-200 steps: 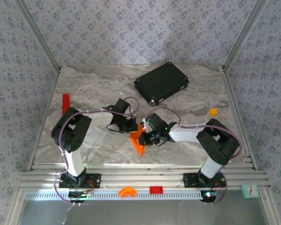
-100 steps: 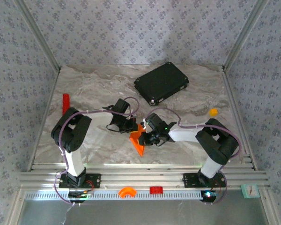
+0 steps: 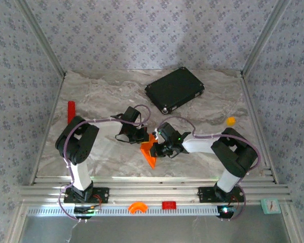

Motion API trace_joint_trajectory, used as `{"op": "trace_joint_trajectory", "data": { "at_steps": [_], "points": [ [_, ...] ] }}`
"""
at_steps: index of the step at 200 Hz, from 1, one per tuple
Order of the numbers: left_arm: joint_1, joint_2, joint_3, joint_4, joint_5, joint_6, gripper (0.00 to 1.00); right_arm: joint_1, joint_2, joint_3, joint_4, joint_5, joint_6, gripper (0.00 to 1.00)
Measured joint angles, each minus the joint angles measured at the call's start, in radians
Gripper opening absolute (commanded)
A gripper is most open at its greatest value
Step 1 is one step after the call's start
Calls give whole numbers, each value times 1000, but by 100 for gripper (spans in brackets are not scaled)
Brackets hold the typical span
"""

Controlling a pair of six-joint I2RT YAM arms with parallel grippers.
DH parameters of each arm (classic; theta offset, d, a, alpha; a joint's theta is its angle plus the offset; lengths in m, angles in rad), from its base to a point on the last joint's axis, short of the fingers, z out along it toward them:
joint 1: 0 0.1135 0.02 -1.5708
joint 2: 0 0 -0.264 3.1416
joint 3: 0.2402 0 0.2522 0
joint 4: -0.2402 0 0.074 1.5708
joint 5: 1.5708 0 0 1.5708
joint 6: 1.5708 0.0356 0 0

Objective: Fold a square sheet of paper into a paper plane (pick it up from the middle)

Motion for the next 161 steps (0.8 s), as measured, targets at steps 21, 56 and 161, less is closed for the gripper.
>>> {"op": "trace_joint_trajectory", "data": {
  "at_steps": [21,56,161],
  "points": [
    [0,0,0,0,0,0,0,0,0,-1,0,1,0,1],
    [0,0,0,0,0,0,0,0,5,-7,0,7,0,1],
    [-4,0,4,-2,-8,-3,0,0,21,-13,29,-2,0,1]
  ]
}}
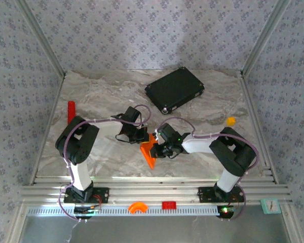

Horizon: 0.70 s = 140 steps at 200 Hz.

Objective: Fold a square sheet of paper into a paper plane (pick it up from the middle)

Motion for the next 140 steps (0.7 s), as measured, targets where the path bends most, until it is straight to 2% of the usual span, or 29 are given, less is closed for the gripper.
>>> {"op": "trace_joint_trajectory", "data": {
  "at_steps": [23,41,53,67,87,103,140],
  "points": [
    [0,0,8,-10,-12,-1,4,0,7,-5,27,-10,0,1],
    [0,-4,20,-34,-33,-3,10,-1,10,-6,40,-11,0,1],
    [3,-16,29,-50,-50,-8,18,-5,11,-6,42,-14,0,1],
    [14,-53,31,-56,-68,-15,20,-10,11,-10,49,-19,0,1],
    [43,-136,29,-53,-76,-26,18,-24,13,-10,53,-26,0,1],
    [63,-207,11,-27,-69,-39,13,-37,14,-10,56,-26,0,1],
    [52,-268,-145,101,51,-119,6,-49,20,-10,64,-37,0,1]
  ]
}}
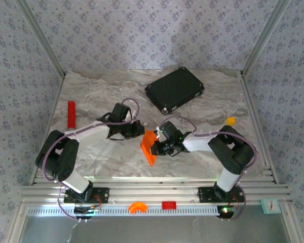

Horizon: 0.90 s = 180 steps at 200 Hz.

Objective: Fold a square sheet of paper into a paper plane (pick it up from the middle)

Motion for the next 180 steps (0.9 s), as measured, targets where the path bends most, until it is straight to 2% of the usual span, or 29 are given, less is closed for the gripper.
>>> {"op": "trace_joint_trajectory", "data": {
  "at_steps": [25,68,129,180],
  "points": [
    [-37,16,-82,34,55,-55,5,-2,2,0,3,-4,0,1],
    [-65,24,-95,96,97,-106,4,-2,2,0,3,-4,0,1],
    [-68,80,-135,121,98,-122,1,-2,4,0,5,-6,0,1],
    [-72,106,-145,97,50,-85,0,-2,9,0,16,-8,0,1]
  ]
}}
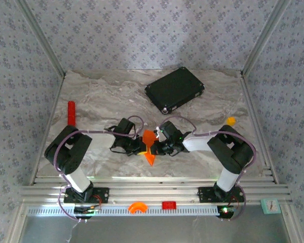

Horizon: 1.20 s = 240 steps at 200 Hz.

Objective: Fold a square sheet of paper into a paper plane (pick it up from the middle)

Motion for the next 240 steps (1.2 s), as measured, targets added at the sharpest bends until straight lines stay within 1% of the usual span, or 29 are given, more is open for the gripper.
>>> {"op": "trace_joint_trajectory", "data": {
  "at_steps": [34,50,86,126,141,165,180,205,240],
  "points": [
    [-4,-39,21,-80,-48,23,3,0,2,0,5,0,0,1],
    [-5,-59,47,-102,-53,28,4,0,2,0,5,0,0,1],
    [-21,-68,83,-89,-42,34,3,0,2,0,5,0,0,1],
    [-35,-21,69,-83,-53,35,0,0,2,0,5,-1,0,4],
    [-35,-9,39,-82,-64,35,0,0,1,0,5,-2,0,8],
    [-35,-6,26,-52,-56,35,0,0,-7,6,-10,-5,0,25],
    [-37,-6,21,-40,-56,36,0,1,-38,10,-40,6,2,32],
    [-37,-6,18,-33,-56,36,0,-6,-128,10,-100,35,5,38],
    [-37,-6,18,-32,-56,36,0,-11,-262,11,-159,64,32,41]
  ]
}}
